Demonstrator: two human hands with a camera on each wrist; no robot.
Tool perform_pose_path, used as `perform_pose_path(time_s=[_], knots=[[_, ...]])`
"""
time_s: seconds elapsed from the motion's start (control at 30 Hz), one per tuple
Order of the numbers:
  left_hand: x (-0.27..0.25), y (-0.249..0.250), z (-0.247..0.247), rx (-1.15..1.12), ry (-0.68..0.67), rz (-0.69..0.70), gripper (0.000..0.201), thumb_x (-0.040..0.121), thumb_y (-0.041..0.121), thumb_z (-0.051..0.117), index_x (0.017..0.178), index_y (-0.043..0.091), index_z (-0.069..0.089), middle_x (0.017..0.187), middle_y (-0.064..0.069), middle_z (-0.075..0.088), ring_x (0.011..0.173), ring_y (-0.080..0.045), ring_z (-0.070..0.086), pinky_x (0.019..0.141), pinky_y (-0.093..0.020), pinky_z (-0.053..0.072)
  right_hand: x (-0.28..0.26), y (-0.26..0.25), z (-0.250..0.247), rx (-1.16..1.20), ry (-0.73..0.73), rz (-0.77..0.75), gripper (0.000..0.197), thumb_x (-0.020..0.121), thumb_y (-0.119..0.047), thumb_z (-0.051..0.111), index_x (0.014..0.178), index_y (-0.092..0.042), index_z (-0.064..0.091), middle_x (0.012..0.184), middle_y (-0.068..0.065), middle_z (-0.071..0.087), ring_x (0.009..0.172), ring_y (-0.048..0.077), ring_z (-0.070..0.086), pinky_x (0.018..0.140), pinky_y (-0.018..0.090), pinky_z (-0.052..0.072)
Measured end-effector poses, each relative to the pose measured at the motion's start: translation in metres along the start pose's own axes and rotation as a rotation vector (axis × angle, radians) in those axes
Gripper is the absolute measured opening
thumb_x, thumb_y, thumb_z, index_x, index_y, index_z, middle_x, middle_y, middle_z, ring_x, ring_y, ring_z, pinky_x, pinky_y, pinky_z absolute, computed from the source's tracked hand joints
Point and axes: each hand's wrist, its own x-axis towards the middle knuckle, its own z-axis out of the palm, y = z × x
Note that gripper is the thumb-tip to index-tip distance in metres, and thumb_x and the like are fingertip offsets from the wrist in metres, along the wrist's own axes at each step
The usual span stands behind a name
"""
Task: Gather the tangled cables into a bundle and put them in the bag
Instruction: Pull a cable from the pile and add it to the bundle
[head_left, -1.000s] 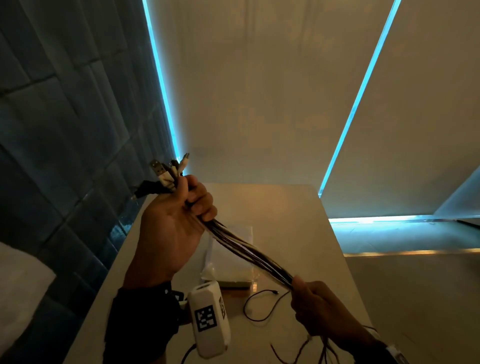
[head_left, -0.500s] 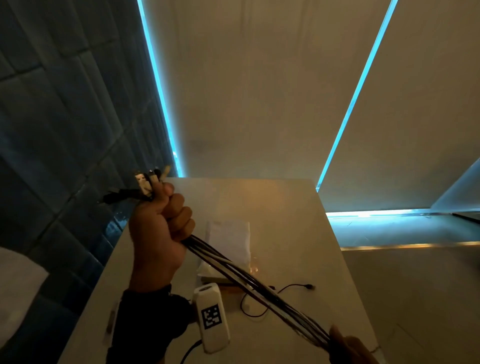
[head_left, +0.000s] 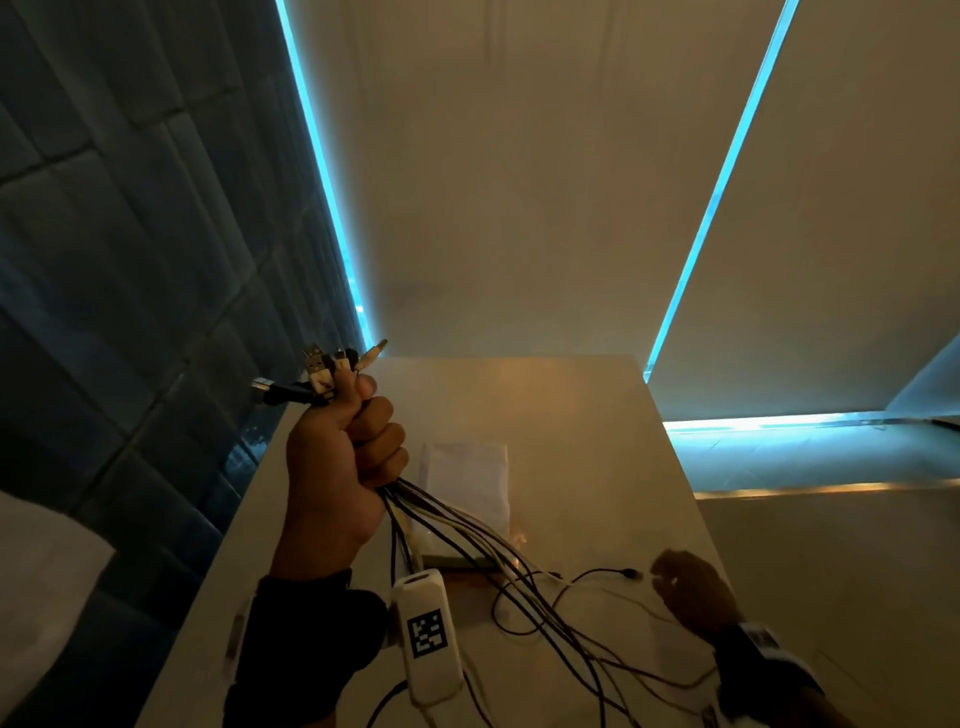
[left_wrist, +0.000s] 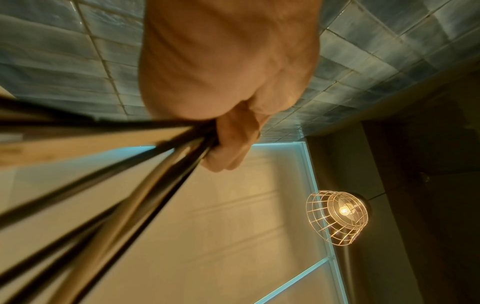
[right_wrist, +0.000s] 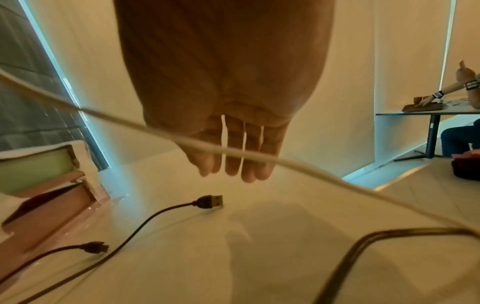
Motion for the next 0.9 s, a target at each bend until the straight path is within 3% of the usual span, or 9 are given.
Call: perform_pose_path(time_s=[0.07, 0.2, 0.33, 0.47, 0.5, 0.57, 0.7, 0.8, 0.9], knots=[[-0.001, 0.001, 0.000, -0.002, 0.004, -0.010, 0.035, 0.099, 0.036, 0.031, 0.070, 0.020, 0.043, 0.042, 0.011, 0.026, 0.029, 0.000, 0.020, 0.031, -0.011, 0.016, -0.008, -0.030, 0.016, 0.058, 0.085, -0.027, 0.019, 0.087, -0.021, 0.063, 0.104, -0.028, 0.056, 0.110, -0.002, 0.053, 0.095, 0.017, 0.057, 0.083, 0.032, 0.050], [-0.002, 0.001, -0.002, 0.008, 0.013, -0.025, 0.035, 0.099, 0.037, 0.032, 0.070, 0.019, 0.043, 0.043, 0.010, 0.026, 0.029, -0.001, 0.020, 0.033, -0.009, 0.016, 0.008, -0.044, 0.028, 0.000, -0.001, 0.058, 0.041, 0.093, -0.026, 0.055, 0.132, -0.025, 0.048, 0.135, 0.006, 0.041, 0.121, 0.027, 0.049, 0.097, 0.037, 0.045], [-0.001, 0.000, -0.004, 0.019, 0.008, -0.032, 0.035, 0.099, 0.037, 0.032, 0.072, 0.018, 0.043, 0.043, 0.010, 0.026, 0.029, -0.001, 0.020, 0.032, -0.009, 0.018, -0.004, -0.053, 0.043, -0.112, -0.034, 0.051, 0.024, 0.096, -0.026, 0.041, 0.119, -0.021, 0.050, 0.125, 0.005, 0.045, 0.115, 0.025, 0.048, 0.088, 0.035, 0.046], [0.002, -0.001, -0.005, 0.030, -0.004, -0.033, 0.031, 0.094, 0.040, 0.037, 0.072, 0.018, 0.044, 0.044, 0.009, 0.026, 0.029, -0.001, 0.020, 0.032, -0.008, 0.019, -0.009, -0.051, 0.038, -0.088, -0.079, -0.009, 0.011, 0.095, -0.032, 0.049, 0.100, -0.023, 0.054, 0.114, 0.002, 0.056, 0.106, 0.021, 0.056, 0.087, 0.032, 0.047], [0.002, -0.003, -0.005, 0.035, -0.009, -0.032, 0.030, 0.093, 0.040, 0.038, 0.073, 0.018, 0.044, 0.044, 0.009, 0.026, 0.029, -0.001, 0.020, 0.033, -0.008, 0.020, -0.010, -0.053, 0.032, -0.039, -0.058, -0.041, 0.008, 0.093, -0.032, 0.053, 0.086, -0.028, 0.052, 0.105, 0.000, 0.058, 0.099, 0.019, 0.057, 0.084, 0.031, 0.047], [0.004, -0.007, -0.005, 0.050, -0.012, -0.036, 0.031, 0.096, 0.038, 0.036, 0.073, 0.018, 0.044, 0.044, 0.009, 0.026, 0.030, -0.001, 0.020, 0.033, -0.008, 0.020, -0.012, -0.060, 0.014, 0.066, 0.025, -0.097, 0.027, 0.090, -0.031, 0.062, 0.070, -0.035, 0.044, 0.086, -0.006, 0.055, 0.084, 0.015, 0.055, 0.074, 0.028, 0.047], [0.003, -0.016, 0.000, 0.117, -0.042, -0.029, 0.030, 0.095, 0.037, 0.038, 0.073, 0.018, 0.043, 0.046, 0.009, 0.024, 0.032, -0.002, 0.018, 0.035, -0.011, 0.016, -0.024, -0.098, -0.041, 0.331, 0.268, -0.283, 0.020, 0.081, -0.022, 0.075, 0.070, -0.025, 0.059, 0.074, -0.006, 0.060, 0.070, 0.012, 0.058, 0.063, 0.022, 0.043], [0.001, -0.020, 0.006, 0.166, -0.072, -0.023, 0.025, 0.085, 0.038, 0.045, 0.070, 0.019, 0.039, 0.047, 0.008, 0.024, 0.033, -0.003, 0.017, 0.037, -0.014, 0.012, -0.041, -0.142, -0.081, 0.751, 0.323, -0.346, 0.016, 0.082, -0.004, 0.071, 0.074, -0.015, 0.063, 0.078, 0.003, 0.068, 0.075, 0.009, 0.063, 0.068, 0.021, 0.049], [-0.001, -0.024, 0.011, 0.181, -0.081, -0.049, 0.026, 0.086, 0.035, 0.046, 0.067, 0.019, 0.040, 0.047, 0.008, 0.024, 0.033, -0.003, 0.017, 0.037, -0.012, 0.014, -0.061, -0.188, -0.111, 1.170, 0.261, -0.460, 0.006, 0.087, 0.006, 0.057, 0.083, 0.002, 0.057, 0.091, 0.016, 0.072, 0.091, 0.025, 0.069, 0.079, 0.033, 0.057]])
